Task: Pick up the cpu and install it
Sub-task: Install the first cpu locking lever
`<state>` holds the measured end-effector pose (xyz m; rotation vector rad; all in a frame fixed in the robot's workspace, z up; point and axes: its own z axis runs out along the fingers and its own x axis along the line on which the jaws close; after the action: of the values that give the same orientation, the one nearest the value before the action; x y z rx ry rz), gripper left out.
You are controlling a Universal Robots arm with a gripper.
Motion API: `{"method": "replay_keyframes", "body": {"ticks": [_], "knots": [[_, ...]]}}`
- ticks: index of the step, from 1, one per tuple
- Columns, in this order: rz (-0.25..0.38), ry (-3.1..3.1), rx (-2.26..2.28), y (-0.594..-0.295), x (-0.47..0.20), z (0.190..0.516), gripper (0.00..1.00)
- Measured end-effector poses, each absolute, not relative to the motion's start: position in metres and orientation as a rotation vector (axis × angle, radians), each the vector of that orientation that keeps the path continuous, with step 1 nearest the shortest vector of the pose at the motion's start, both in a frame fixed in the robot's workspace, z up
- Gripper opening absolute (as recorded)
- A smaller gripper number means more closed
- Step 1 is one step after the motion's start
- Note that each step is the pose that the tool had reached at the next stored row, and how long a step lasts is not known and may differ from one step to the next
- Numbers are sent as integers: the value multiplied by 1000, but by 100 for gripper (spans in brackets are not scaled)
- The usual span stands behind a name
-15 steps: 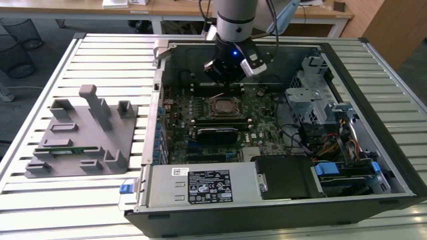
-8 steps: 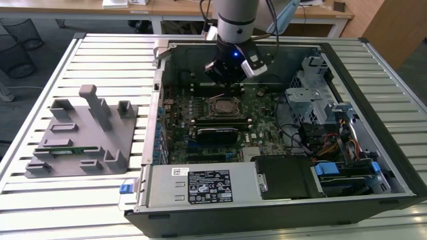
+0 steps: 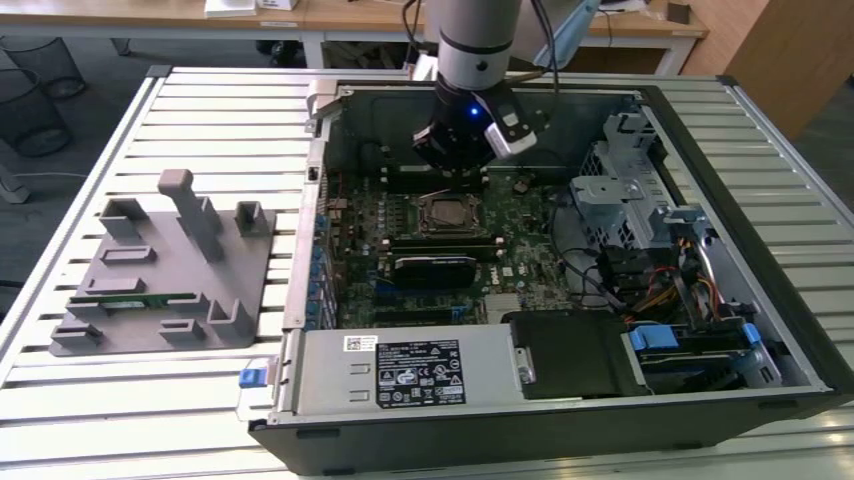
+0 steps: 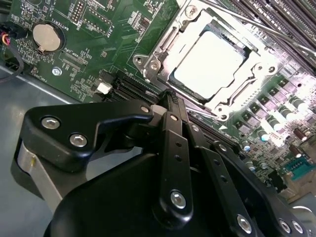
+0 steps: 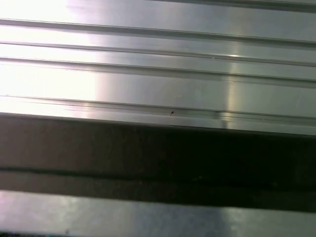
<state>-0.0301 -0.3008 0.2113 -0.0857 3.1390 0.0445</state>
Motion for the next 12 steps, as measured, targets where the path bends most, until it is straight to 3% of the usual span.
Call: {"method": "replay_keyframes", "body": {"ticks": [12], "knots": [[37, 3139, -86, -300, -28, 202, 11]]}}
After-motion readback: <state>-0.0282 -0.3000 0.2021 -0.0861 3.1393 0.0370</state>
